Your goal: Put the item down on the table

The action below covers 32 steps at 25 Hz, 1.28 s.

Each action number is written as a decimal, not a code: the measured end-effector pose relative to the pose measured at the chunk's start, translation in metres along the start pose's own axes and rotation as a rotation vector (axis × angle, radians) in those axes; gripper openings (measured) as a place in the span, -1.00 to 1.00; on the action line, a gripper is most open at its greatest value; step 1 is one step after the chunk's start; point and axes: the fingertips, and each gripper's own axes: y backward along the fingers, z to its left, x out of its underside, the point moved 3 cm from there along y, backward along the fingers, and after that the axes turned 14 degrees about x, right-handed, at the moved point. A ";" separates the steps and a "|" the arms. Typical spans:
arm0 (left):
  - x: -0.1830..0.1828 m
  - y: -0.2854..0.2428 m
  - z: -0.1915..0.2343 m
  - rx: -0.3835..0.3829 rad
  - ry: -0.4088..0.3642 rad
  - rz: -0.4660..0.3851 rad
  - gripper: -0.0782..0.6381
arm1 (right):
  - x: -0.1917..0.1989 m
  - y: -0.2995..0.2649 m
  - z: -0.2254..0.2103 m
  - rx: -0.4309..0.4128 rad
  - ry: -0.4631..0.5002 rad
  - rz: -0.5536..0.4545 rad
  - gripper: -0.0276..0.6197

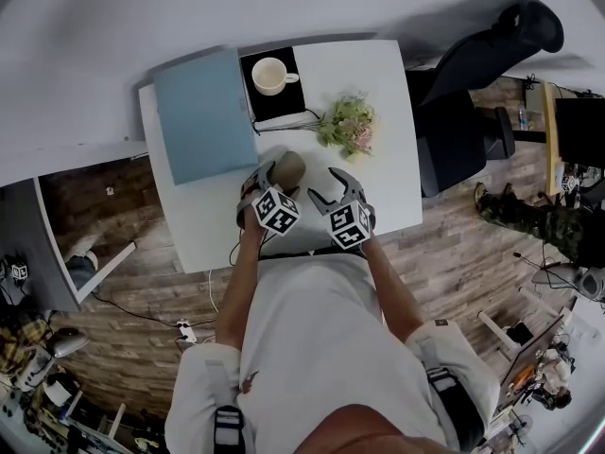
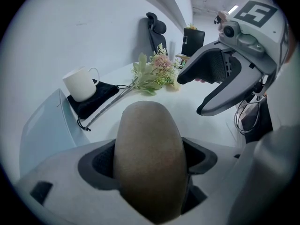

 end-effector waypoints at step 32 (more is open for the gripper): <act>0.002 -0.005 0.003 0.012 0.016 0.025 0.48 | 0.001 0.008 0.003 0.014 -0.004 -0.004 0.01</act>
